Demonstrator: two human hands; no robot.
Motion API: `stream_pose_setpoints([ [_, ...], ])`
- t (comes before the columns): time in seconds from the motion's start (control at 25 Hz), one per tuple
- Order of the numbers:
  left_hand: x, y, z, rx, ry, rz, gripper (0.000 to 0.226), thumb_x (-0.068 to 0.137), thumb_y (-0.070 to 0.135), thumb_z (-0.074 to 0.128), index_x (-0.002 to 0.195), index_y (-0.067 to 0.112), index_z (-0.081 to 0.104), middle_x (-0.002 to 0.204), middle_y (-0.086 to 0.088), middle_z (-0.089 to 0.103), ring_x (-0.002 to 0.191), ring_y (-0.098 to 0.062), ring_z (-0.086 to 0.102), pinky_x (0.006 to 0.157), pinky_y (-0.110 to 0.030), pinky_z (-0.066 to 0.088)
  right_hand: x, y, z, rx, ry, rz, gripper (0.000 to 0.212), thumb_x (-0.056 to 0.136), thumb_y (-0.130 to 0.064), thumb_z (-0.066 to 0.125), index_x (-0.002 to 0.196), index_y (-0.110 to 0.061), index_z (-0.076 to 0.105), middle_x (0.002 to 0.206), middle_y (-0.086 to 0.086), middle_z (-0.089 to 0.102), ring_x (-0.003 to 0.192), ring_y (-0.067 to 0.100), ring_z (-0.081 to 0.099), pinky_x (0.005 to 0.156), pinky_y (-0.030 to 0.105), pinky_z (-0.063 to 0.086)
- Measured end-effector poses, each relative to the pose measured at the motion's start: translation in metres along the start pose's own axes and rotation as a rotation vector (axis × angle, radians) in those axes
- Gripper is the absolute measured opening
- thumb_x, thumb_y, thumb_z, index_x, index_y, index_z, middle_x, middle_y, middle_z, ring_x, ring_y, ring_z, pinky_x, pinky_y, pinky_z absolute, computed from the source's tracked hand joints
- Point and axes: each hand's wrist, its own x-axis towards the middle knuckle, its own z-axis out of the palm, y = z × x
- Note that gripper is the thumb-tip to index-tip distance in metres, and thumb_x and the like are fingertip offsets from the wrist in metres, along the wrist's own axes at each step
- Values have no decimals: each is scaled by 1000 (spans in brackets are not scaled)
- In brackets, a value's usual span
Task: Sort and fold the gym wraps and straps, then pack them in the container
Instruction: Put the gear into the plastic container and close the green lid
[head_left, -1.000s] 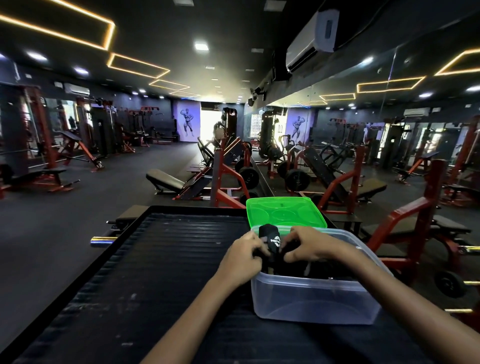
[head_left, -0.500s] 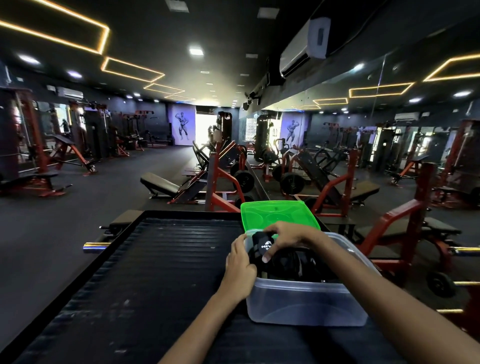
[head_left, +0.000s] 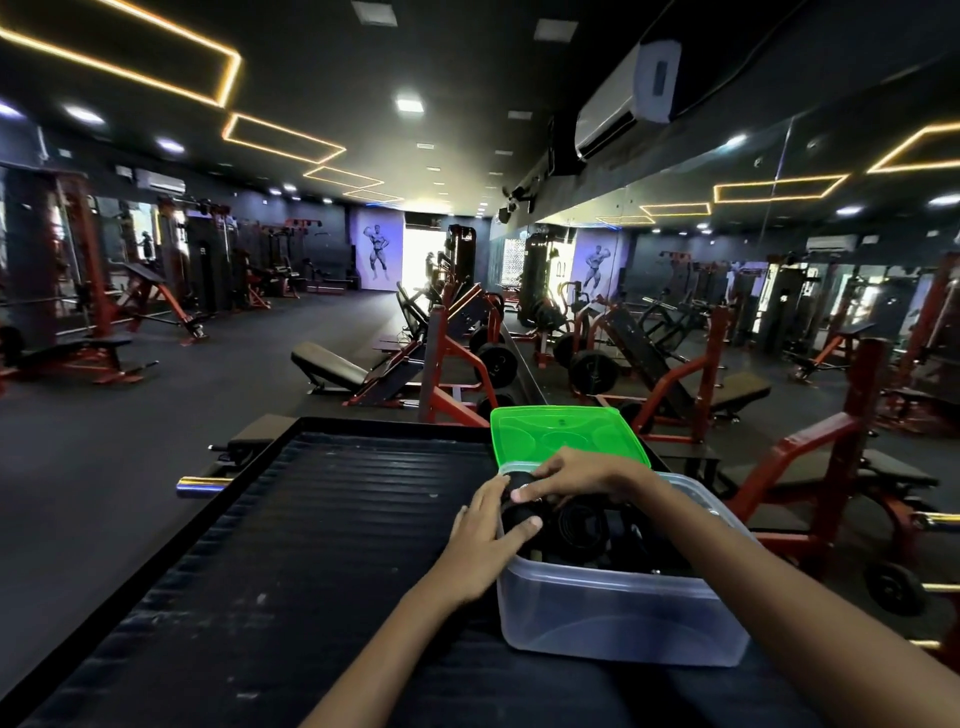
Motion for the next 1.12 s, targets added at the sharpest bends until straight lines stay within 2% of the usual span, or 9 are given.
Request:
stream_pose_setpoints([
  [0.16,8,10,-15,40,134,52,55,68,36,70,121,22,60,127,8,57,123,-12,48,111,-44,29,2,1,-10,63,-39,-3,41,70,-50,71,96,-17,73,81,9,60,70,21,45,60,27,35],
  [0.24,18,16,-25,266,62,39,40,74,34,70,112,24,66,125,8,59,125,-10,45,113,-42,24,7,0,-10,58,-3,-69,24,75,-28,75,95,-14,74,71,5,59,64,16,44,57,23,34],
  [0.36,35,19,-41,312,-97,-2,27,74,26,76,99,18,69,121,1,62,116,-16,54,103,-33,38,16,-9,-13,-5,-33,-41,23,74,-15,78,94,-4,73,48,-11,58,45,2,49,53,14,42],
  [0.48,47,25,-50,403,-234,-81,28,70,26,80,95,19,69,112,-4,66,106,-20,59,92,-29,46,27,-19,-15,26,-122,45,29,76,-5,75,102,4,67,44,-8,61,40,-1,57,45,10,45],
  [0.56,55,33,-51,547,-261,-76,31,69,30,80,96,20,70,109,-2,66,104,-20,59,91,-30,45,33,-17,-13,46,-144,86,26,74,-8,78,95,3,70,50,-3,66,44,3,61,46,13,47],
  [0.72,66,54,-42,864,-339,-93,43,68,35,81,102,13,66,114,-5,64,112,-22,55,98,-38,38,38,7,-5,-90,-59,54,26,64,-41,82,63,-18,70,64,-2,65,51,10,49,56,23,37],
  [0.88,75,74,-32,1016,-385,-113,52,74,28,78,117,8,59,126,-7,58,121,-23,51,99,-37,38,12,20,7,138,60,-71,17,69,-31,80,73,-16,73,63,-5,64,58,6,52,67,27,43],
  [1.0,76,81,-26,1037,-378,-101,47,83,18,70,126,6,54,133,-10,53,125,-25,49,99,-36,39,-27,27,-7,300,199,-189,18,76,-30,74,88,-18,74,81,7,71,75,13,59,76,32,46],
  [1.12,76,83,-27,1021,-451,-97,58,79,13,73,132,10,50,136,-10,51,124,-26,49,97,-34,41,-65,17,-8,3,224,-250,26,72,-50,71,94,-35,69,99,-2,67,93,15,60,82,28,44],
])
